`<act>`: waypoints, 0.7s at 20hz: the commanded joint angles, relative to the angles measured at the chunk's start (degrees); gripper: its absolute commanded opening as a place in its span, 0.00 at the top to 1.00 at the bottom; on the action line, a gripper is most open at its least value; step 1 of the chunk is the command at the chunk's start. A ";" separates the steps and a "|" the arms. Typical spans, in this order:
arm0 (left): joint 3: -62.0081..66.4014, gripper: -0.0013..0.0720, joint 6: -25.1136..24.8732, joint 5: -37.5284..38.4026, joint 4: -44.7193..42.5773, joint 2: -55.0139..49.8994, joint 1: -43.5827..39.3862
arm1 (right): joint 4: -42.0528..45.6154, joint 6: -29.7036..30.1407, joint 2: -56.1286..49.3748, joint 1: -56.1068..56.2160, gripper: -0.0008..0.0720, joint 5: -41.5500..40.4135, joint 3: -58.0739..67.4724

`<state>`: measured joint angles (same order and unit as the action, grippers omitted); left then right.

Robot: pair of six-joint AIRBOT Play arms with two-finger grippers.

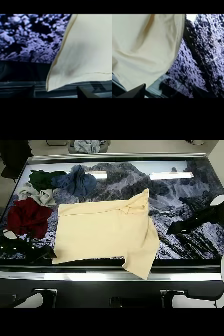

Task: Fold the shirts.

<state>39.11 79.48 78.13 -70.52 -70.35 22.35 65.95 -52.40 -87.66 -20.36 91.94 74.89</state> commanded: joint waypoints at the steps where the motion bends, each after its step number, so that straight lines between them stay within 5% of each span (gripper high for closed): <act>1: -3.89 0.18 -0.68 -3.74 2.91 0.85 -0.09 | 0.96 0.81 0.39 -0.04 0.08 -1.18 -1.95; 2: -3.93 0.31 -0.68 -5.05 3.08 0.85 -0.39 | 1.66 0.81 0.42 -0.04 0.08 -1.62 -2.01; 4: -3.96 0.40 -0.61 -7.89 3.26 0.85 -1.33 | 2.23 1.20 0.42 -0.04 0.08 -1.86 -2.62; 9: -3.96 0.95 0.24 -10.32 3.23 0.87 -3.15 | 0.94 2.25 0.63 -0.02 0.08 -3.23 -8.94; 12: -3.96 0.95 0.17 -10.25 3.23 0.90 -3.15 | -7.91 4.90 1.46 -0.02 0.08 -8.24 -15.89; 14: -3.96 0.95 0.17 -10.05 3.26 1.05 -3.15 | -11.39 4.85 1.46 -0.02 0.17 -13.97 -19.56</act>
<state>35.20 79.55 68.88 -66.92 -69.41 19.31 60.84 -48.71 -86.46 -20.38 84.47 60.36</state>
